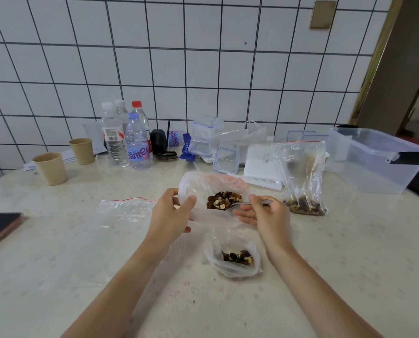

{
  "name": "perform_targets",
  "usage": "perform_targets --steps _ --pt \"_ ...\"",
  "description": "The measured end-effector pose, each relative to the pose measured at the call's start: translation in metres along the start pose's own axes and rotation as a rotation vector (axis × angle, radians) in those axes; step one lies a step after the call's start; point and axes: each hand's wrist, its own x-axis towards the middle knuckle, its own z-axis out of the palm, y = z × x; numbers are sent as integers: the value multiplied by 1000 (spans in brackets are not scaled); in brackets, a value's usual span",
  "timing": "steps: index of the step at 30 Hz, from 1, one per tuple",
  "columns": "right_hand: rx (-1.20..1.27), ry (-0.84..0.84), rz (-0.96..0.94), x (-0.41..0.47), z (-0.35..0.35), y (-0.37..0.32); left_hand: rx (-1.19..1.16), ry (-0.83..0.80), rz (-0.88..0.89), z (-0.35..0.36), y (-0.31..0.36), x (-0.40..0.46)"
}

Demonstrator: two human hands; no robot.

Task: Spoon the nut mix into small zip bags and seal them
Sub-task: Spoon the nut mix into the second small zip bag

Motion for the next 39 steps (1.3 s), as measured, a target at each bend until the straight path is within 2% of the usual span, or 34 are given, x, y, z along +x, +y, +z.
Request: perform_targets --steps 7,12,18,21,23,27,30,35,37,39 --pt "-16 -24 -34 -3 -4 -14 144 56 53 -6 4 3" --pt "31 -66 -41 -13 -13 -37 232 118 166 -12 4 4" --pt "80 -118 -39 -42 -37 -75 324 224 620 -8 16 -15" --pt "81 -115 2 -58 -52 -83 355 102 686 -5 25 -26" --pt "64 -111 37 -67 -61 -80 411 -44 629 -4 29 -31" --pt "19 -107 96 -79 -70 -65 732 -297 542 2 24 -39" --pt "-24 -129 79 -81 -69 -54 770 -423 519 5 17 -39" --pt "-266 -306 -184 -83 -68 -45 637 -526 518 6 12 -32" --pt "-473 -406 -386 -85 -72 -45 575 -540 516 8 11 -31" --pt "-728 -486 -675 -86 -76 -48 456 -552 492 9 12 -31"
